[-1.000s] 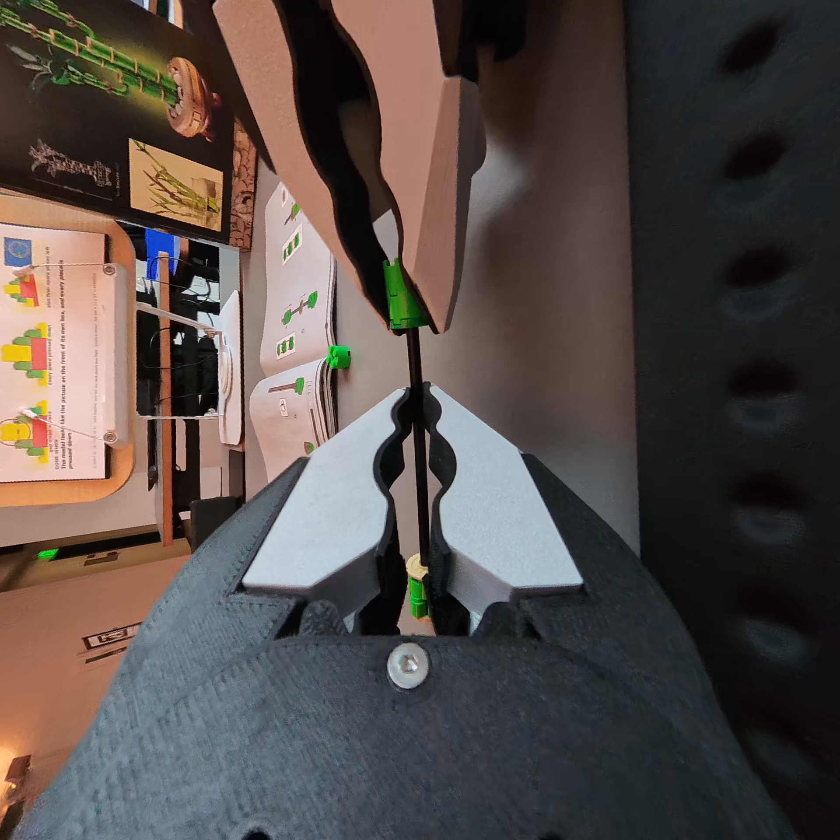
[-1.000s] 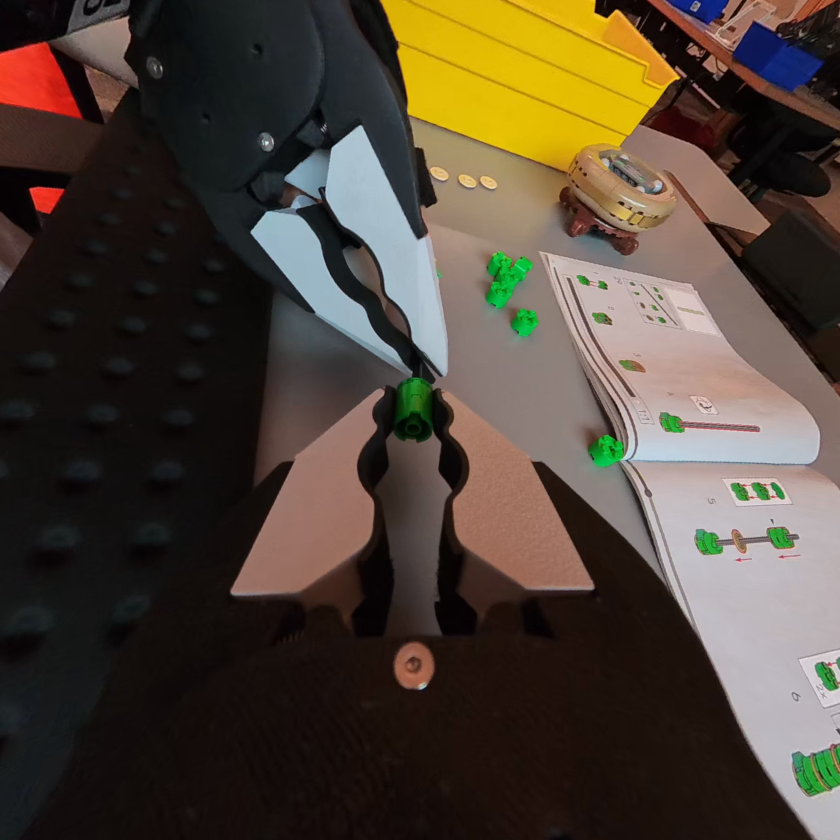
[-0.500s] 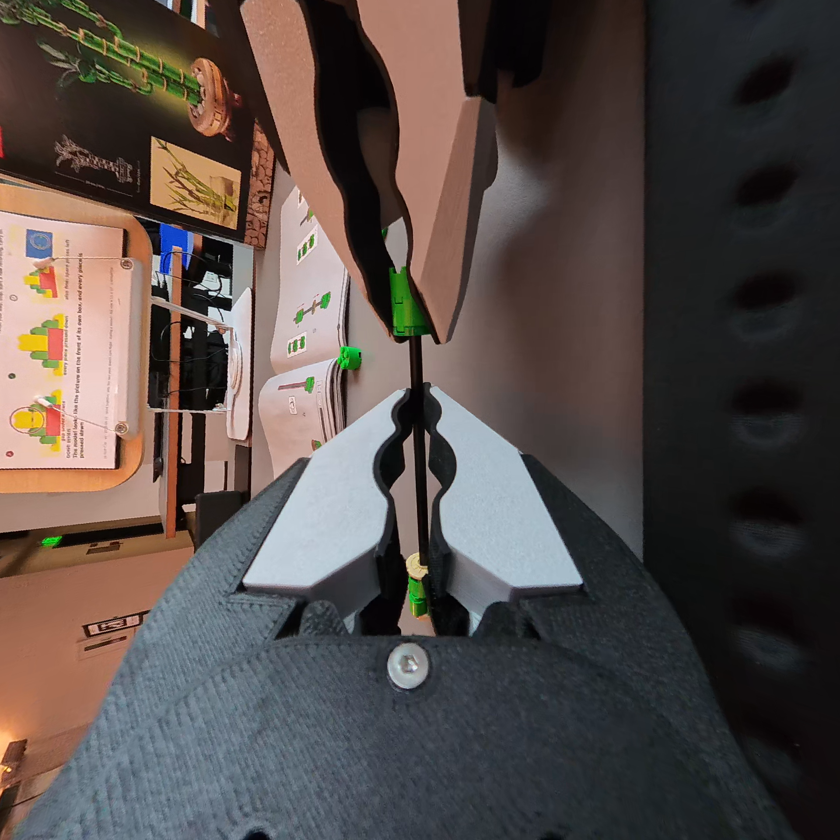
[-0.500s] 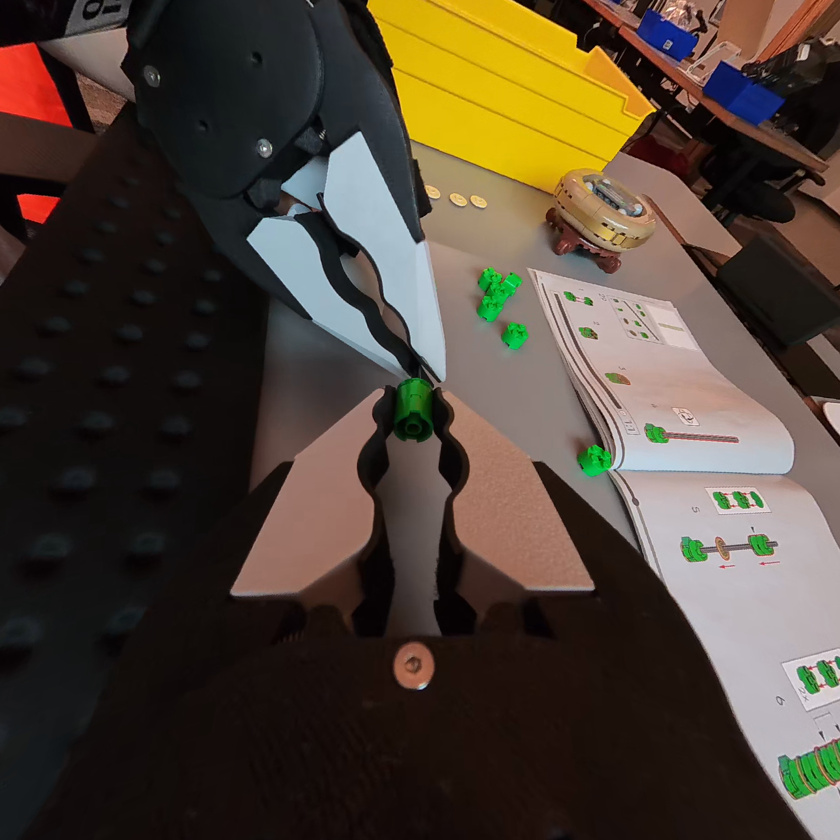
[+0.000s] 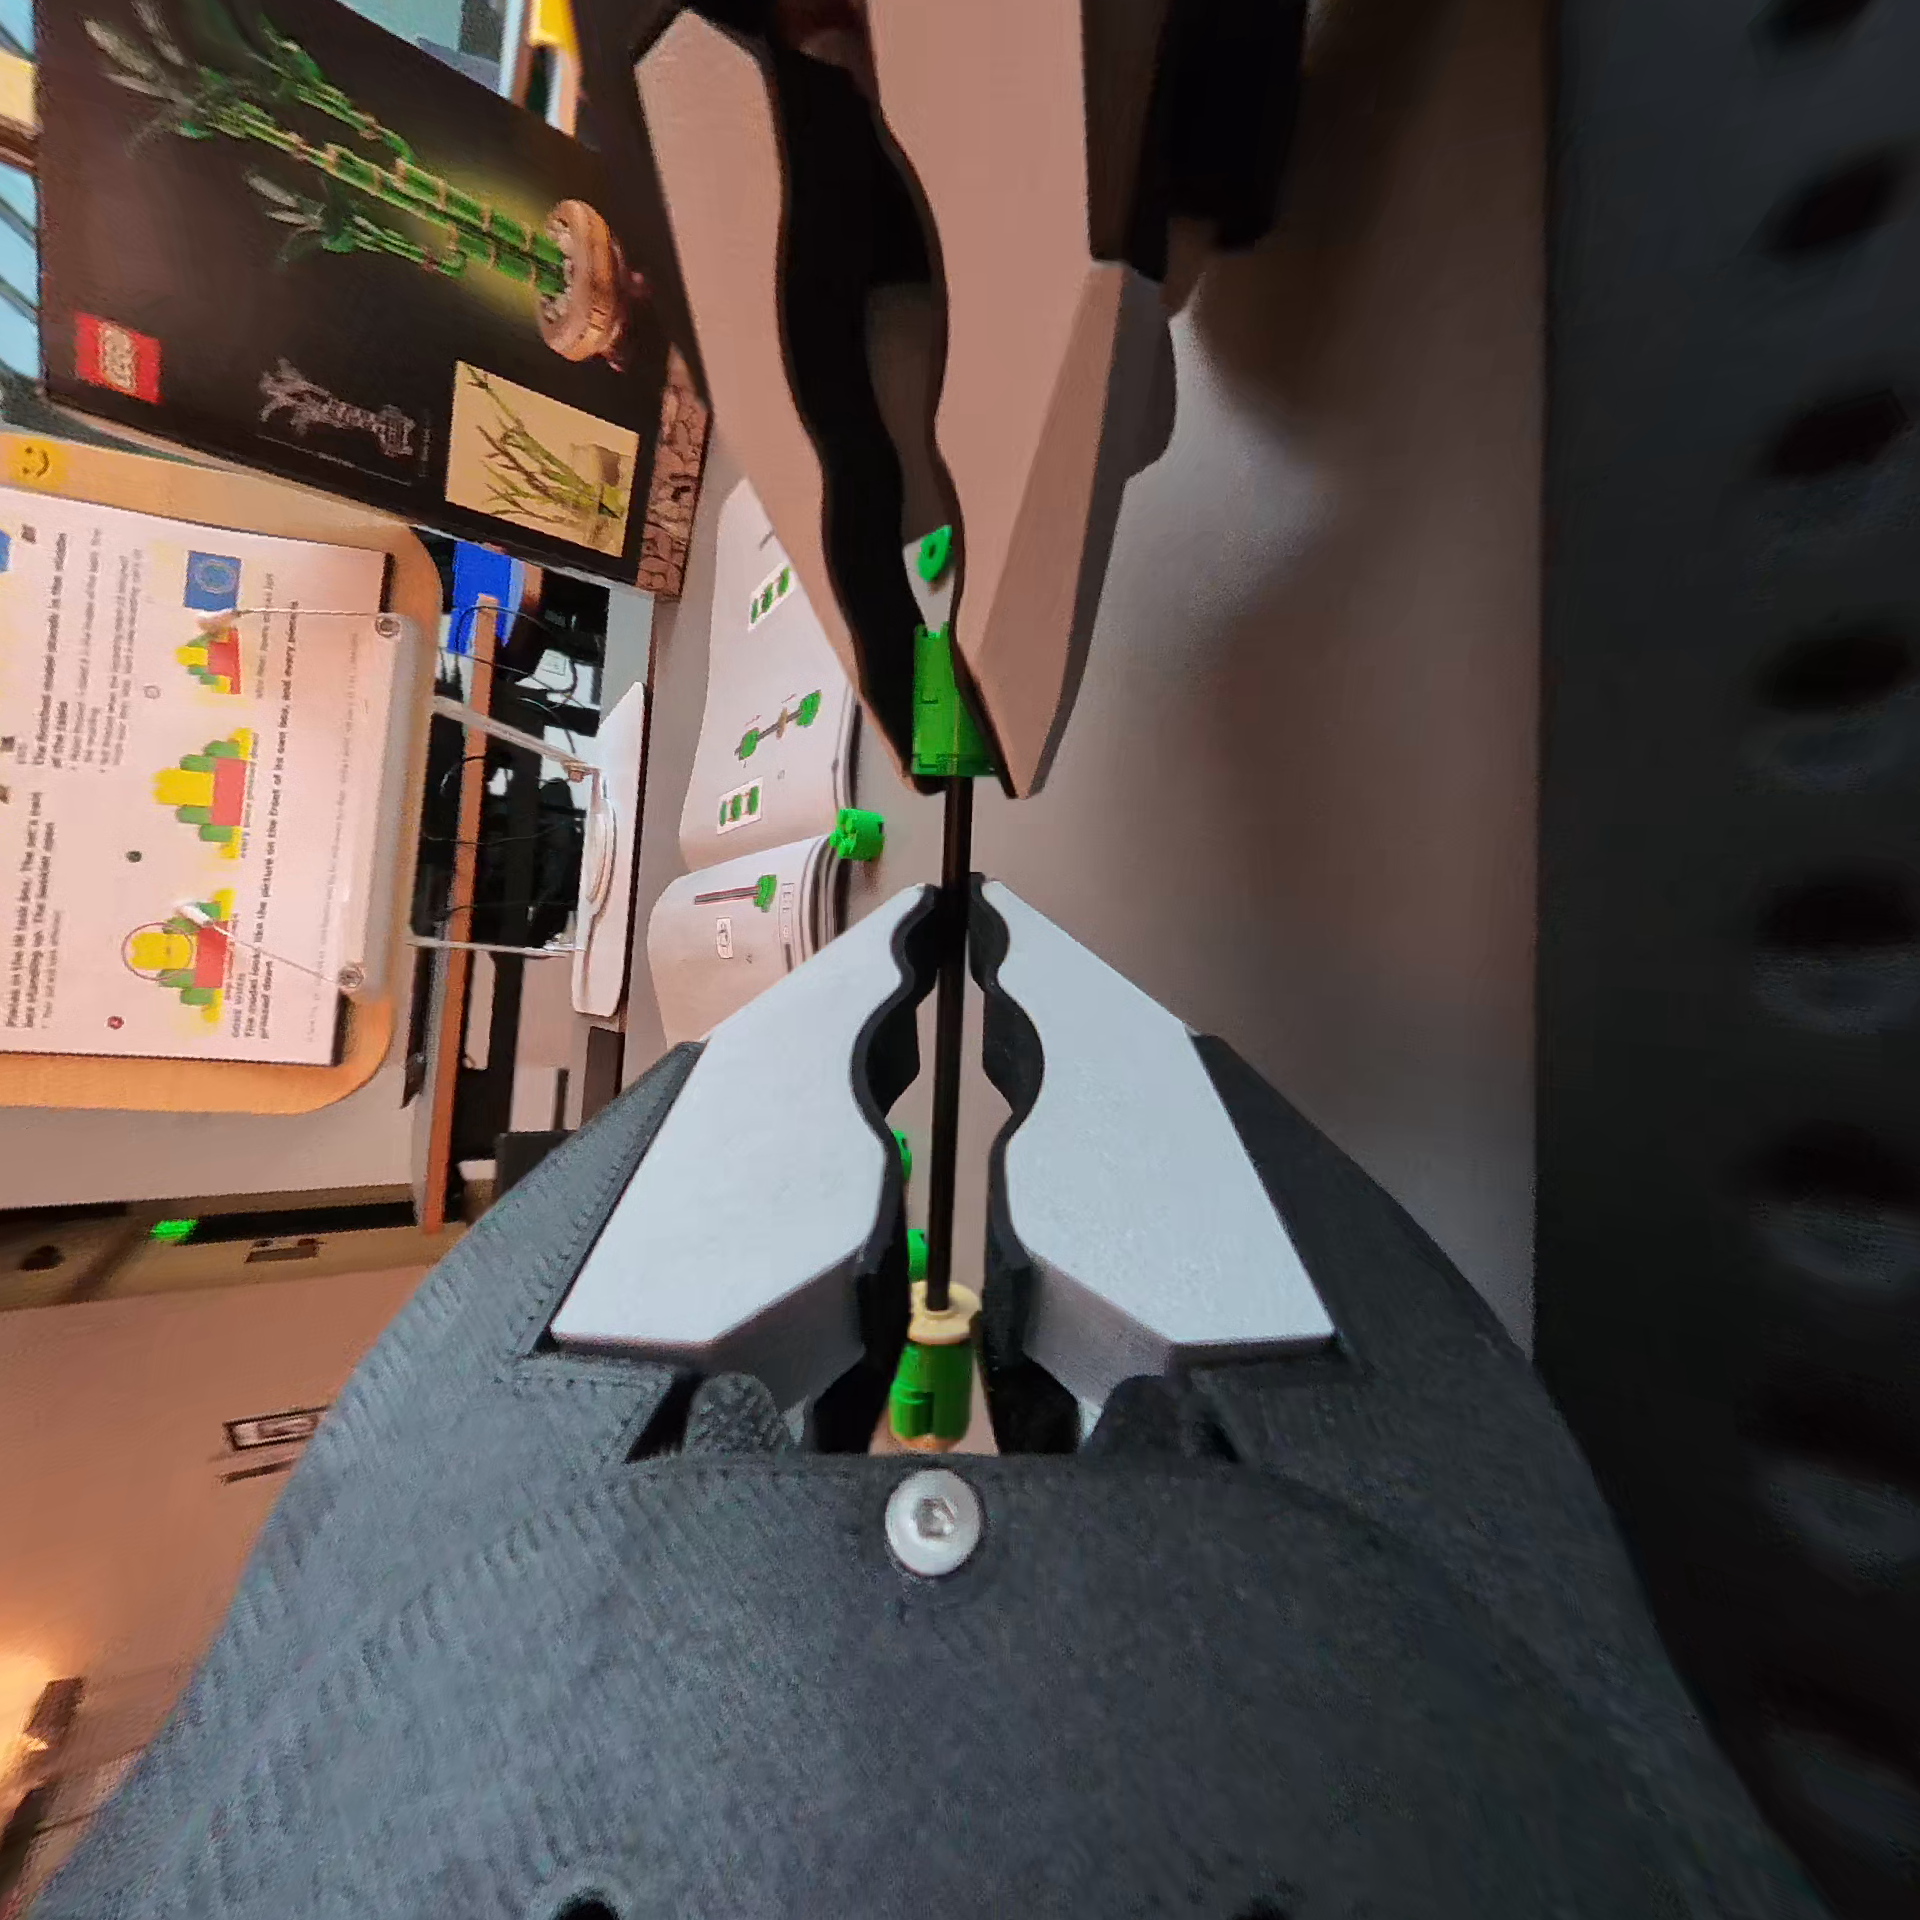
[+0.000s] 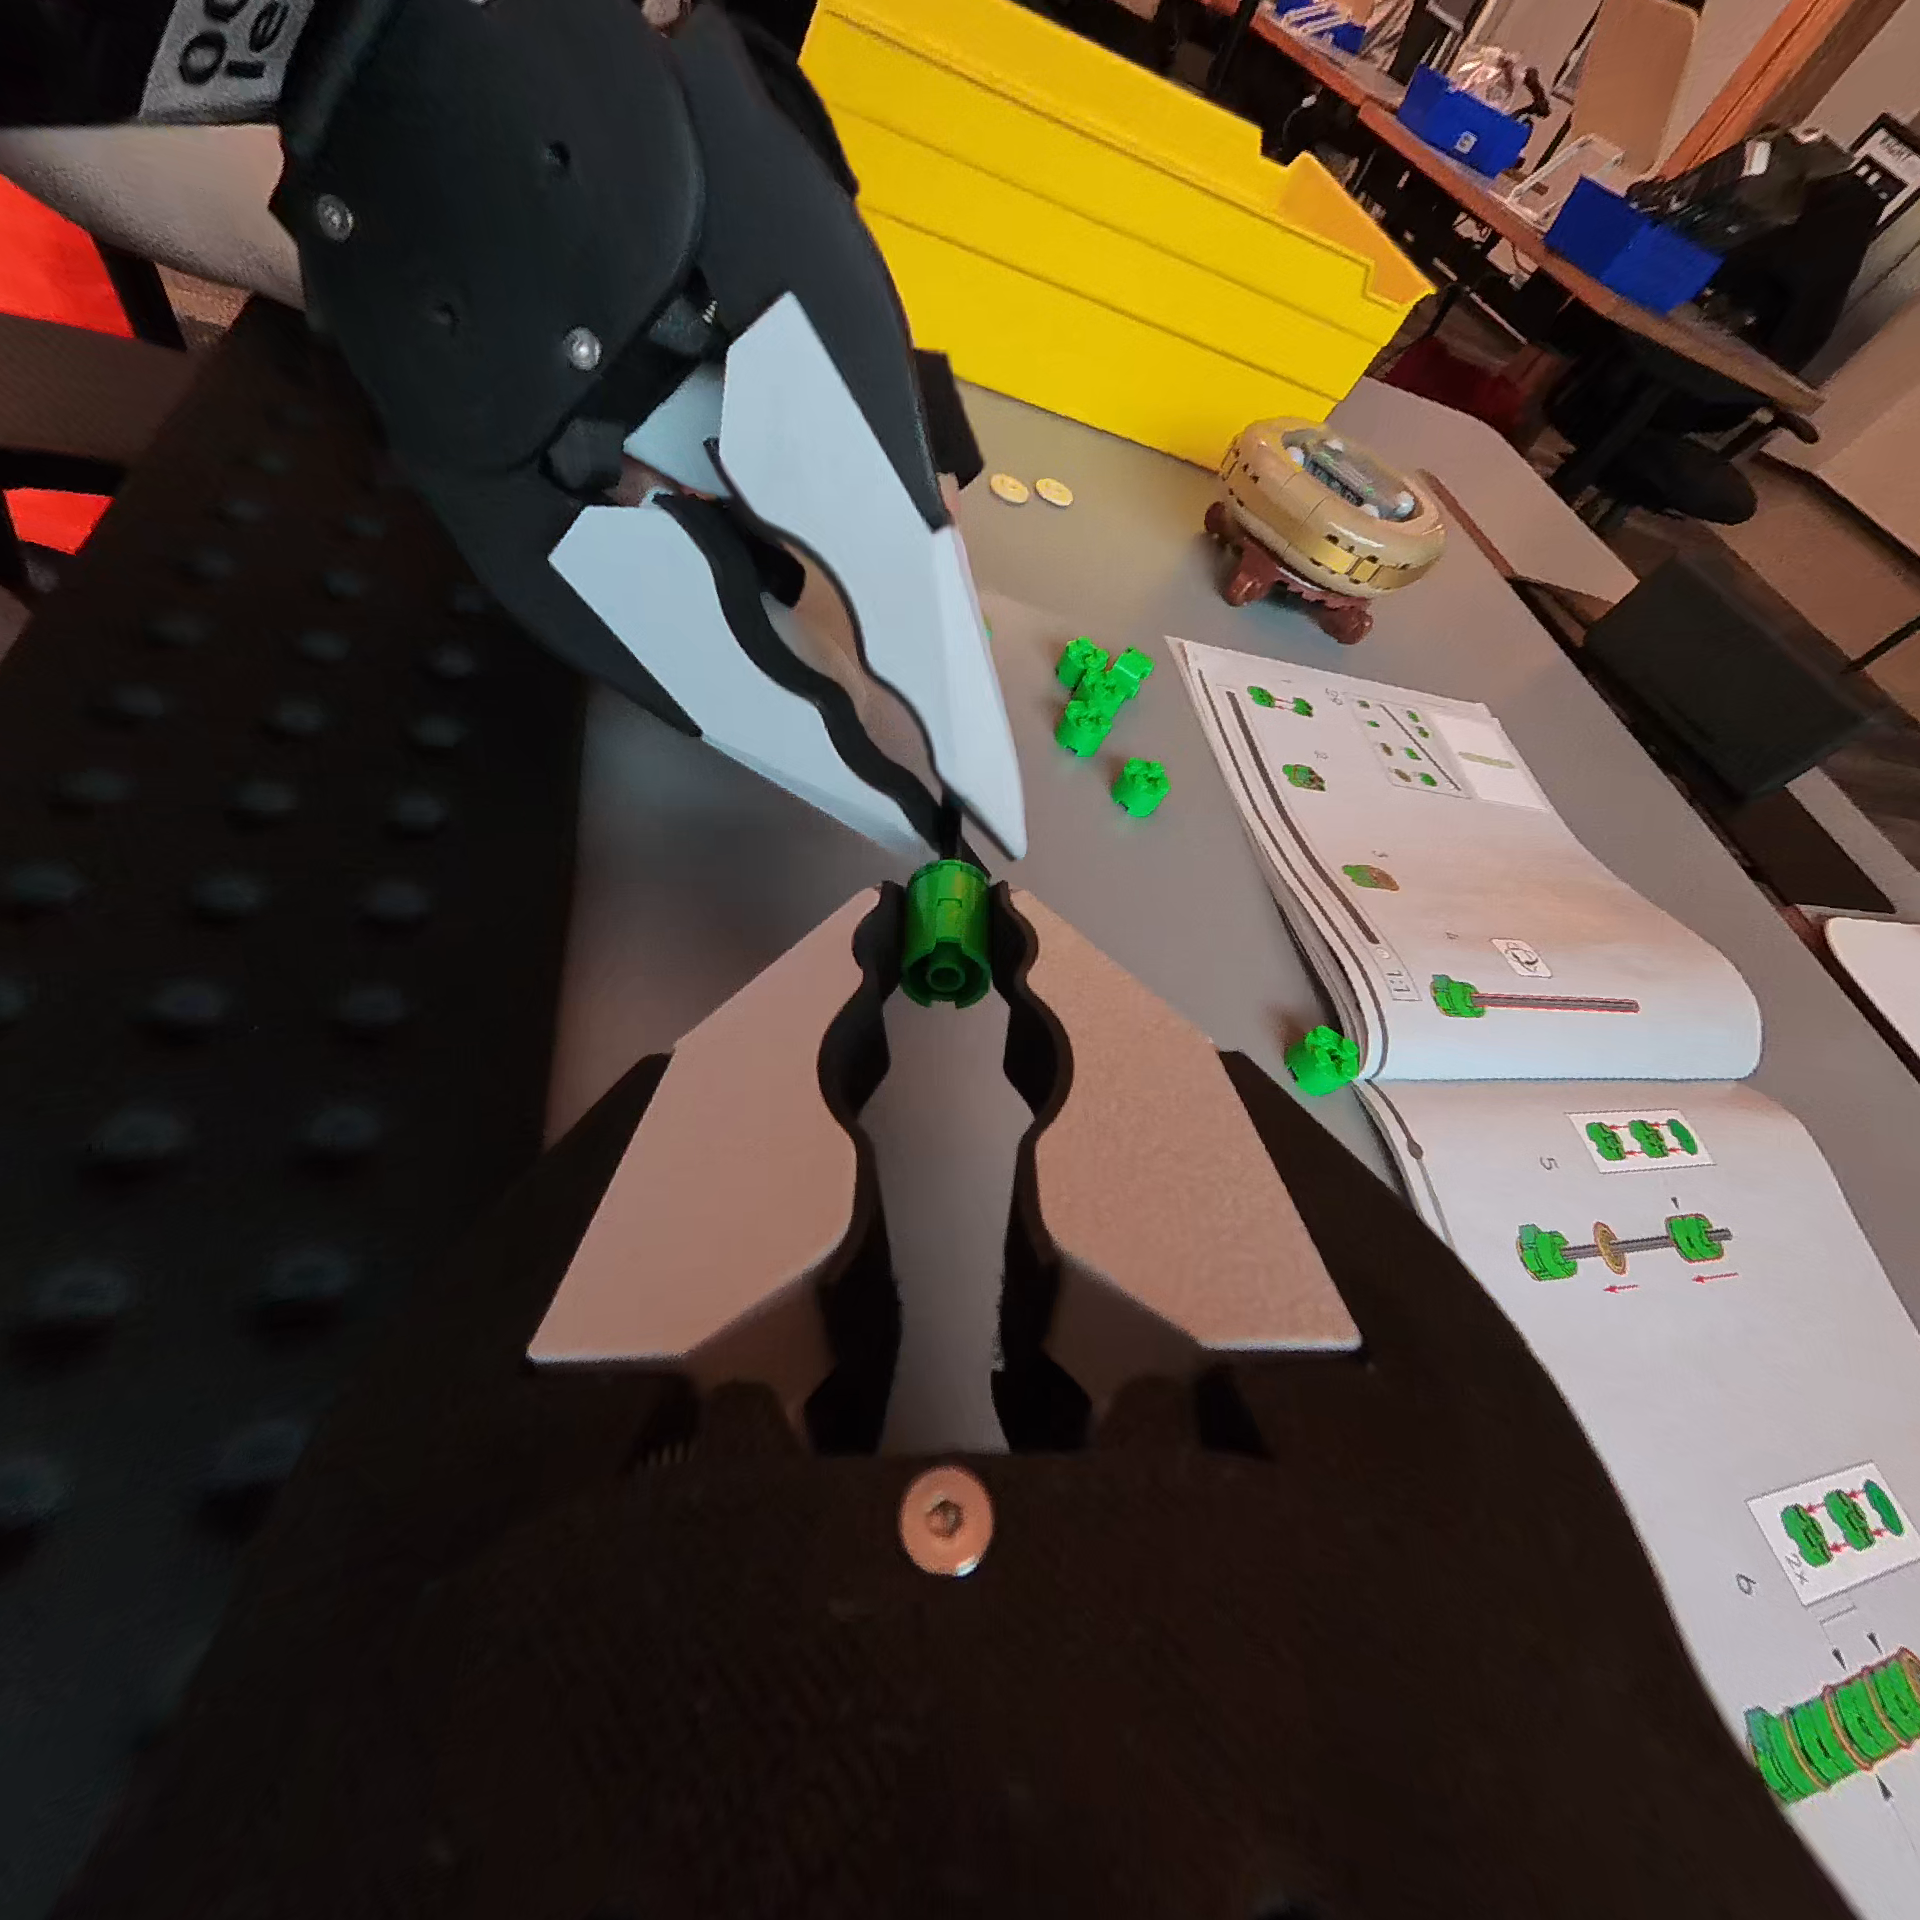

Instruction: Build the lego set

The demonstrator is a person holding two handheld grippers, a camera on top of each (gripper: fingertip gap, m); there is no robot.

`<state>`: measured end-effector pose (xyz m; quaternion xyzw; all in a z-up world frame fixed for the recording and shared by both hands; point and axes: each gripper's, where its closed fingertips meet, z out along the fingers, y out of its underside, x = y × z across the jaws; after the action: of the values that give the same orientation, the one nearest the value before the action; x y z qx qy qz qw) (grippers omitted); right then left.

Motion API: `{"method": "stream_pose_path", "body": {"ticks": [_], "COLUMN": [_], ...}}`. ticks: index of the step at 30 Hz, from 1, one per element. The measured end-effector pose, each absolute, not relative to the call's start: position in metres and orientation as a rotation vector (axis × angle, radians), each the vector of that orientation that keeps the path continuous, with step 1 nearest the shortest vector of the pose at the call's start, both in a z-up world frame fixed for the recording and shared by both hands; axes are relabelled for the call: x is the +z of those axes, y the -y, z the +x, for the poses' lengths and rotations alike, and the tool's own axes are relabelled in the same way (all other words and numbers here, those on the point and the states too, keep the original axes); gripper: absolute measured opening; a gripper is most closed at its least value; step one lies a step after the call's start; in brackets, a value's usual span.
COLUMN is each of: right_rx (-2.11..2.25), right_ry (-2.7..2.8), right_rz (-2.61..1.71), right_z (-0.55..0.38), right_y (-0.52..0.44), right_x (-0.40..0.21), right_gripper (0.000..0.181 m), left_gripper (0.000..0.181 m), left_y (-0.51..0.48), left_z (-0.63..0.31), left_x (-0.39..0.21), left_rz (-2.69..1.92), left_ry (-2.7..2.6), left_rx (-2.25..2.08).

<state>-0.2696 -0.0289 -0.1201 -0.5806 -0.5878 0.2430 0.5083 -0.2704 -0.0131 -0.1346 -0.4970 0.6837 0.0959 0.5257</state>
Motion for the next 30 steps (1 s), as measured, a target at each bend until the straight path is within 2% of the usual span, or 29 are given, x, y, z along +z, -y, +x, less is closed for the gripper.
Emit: {"method": "stream_pose_path", "body": {"ticks": [4, 6, 30], "right_rx": [0.572, 0.574, 0.634], "right_ry": [1.411, 1.415, 1.408], "right_rz": [-1.383, -1.391, -1.436], "right_z": [-0.266, -0.267, -0.269], "right_y": [0.029, 0.029, 0.029], "right_x": [-0.117, -0.119, -0.123], "right_gripper": [0.015, 0.015, 0.015], "left_gripper": [0.017, 0.001, 0.0], "left_y": [0.001, 0.001, 0.003], "left_z": [-0.284, -0.286, -0.289], "left_x": [-0.141, -0.147, -0.151], "left_rz": [-1.282, -1.292, -1.313], "left_ry": [-1.615, -1.657, -1.698], "left_rx": [0.239, 0.252, 0.323]}}
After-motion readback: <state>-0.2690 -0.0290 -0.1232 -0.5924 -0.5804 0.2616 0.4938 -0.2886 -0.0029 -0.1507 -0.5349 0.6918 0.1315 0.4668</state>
